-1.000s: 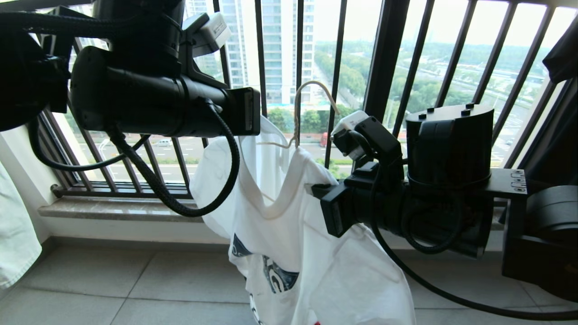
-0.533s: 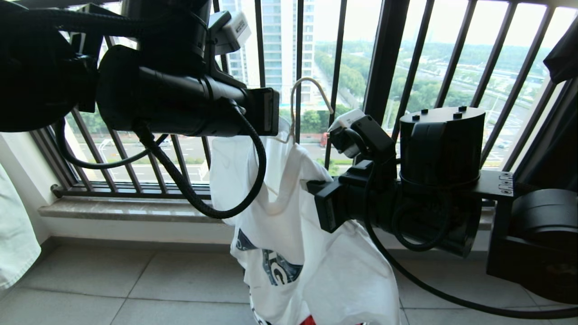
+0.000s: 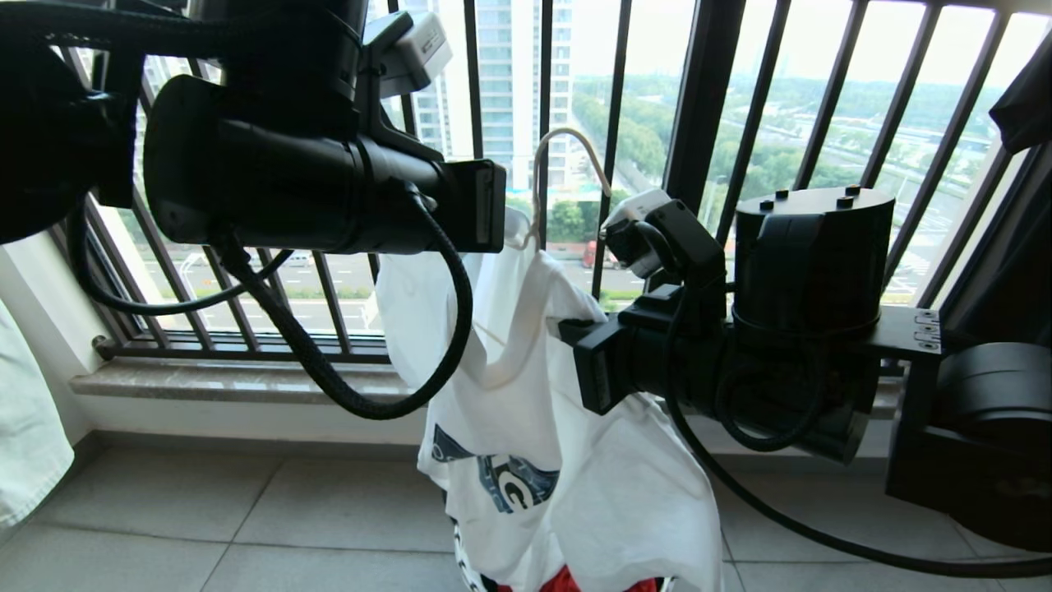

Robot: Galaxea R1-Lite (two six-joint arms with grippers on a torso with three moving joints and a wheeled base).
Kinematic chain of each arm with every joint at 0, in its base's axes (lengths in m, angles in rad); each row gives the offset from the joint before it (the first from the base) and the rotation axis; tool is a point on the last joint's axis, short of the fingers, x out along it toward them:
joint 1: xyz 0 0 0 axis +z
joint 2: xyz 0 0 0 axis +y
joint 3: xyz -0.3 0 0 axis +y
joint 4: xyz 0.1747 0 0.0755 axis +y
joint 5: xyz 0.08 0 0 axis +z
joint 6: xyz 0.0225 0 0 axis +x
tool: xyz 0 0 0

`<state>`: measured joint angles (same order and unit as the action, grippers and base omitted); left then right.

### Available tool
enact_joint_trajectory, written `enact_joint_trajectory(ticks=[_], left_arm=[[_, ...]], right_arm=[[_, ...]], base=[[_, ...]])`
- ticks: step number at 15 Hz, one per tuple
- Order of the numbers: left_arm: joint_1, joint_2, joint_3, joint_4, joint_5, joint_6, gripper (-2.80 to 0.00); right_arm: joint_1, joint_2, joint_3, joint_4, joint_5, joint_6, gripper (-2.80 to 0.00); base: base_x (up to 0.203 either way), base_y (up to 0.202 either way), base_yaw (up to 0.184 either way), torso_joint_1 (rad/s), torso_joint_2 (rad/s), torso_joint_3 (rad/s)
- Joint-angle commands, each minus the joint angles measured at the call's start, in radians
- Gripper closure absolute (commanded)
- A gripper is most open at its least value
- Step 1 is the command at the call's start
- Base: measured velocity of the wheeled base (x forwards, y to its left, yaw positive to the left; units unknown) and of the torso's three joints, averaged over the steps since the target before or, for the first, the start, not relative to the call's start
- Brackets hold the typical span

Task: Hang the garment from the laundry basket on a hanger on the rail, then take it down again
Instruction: Hang the clothes on the clothes rack

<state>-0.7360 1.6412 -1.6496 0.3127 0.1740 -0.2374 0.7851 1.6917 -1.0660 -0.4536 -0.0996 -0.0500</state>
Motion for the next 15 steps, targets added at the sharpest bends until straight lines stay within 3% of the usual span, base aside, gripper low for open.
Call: enact_joint_trajectory(ticks=[1, 6, 10, 13, 15], left_arm=[[-0.004, -0.019, 0.010, 0.002, 0.002, -0.001, -2.80], [-0.019, -0.038, 0.015, 0.016, 0.007, 0.013, -2.80], [-0.023, -0.117, 0.009, 0.171, 0.033, 0.074, -2.80], [0.064, -0.174, -0.032, 0.179, 0.069, 0.175, -2.80], [0.147, -0.156, -0.098, 0.188, 0.068, 0.198, -2.80]], right_arm=[[0.000, -0.004, 0.003, -0.004, 0.000, -0.001, 0.00], [0.002, -0.009, 0.004, -0.004, 0.000, 0.008, 0.00], [0.000, -0.018, 0.003, -0.004, 0.001, 0.018, 0.00], [0.000, -0.019, 0.002, -0.005, 0.004, 0.030, 0.00], [-0.001, -0.030, 0.000, -0.005, 0.030, 0.056, 0.00]], base=[[0.000, 0.000, 0.000, 0.000, 0.00, 0.000], [0.000, 0.000, 0.000, 0.000, 0.00, 0.000], [0.000, 0.000, 0.000, 0.000, 0.00, 0.000], [0.000, 0.000, 0.000, 0.000, 0.00, 0.000], [0.000, 0.000, 0.000, 0.000, 0.00, 0.000]])
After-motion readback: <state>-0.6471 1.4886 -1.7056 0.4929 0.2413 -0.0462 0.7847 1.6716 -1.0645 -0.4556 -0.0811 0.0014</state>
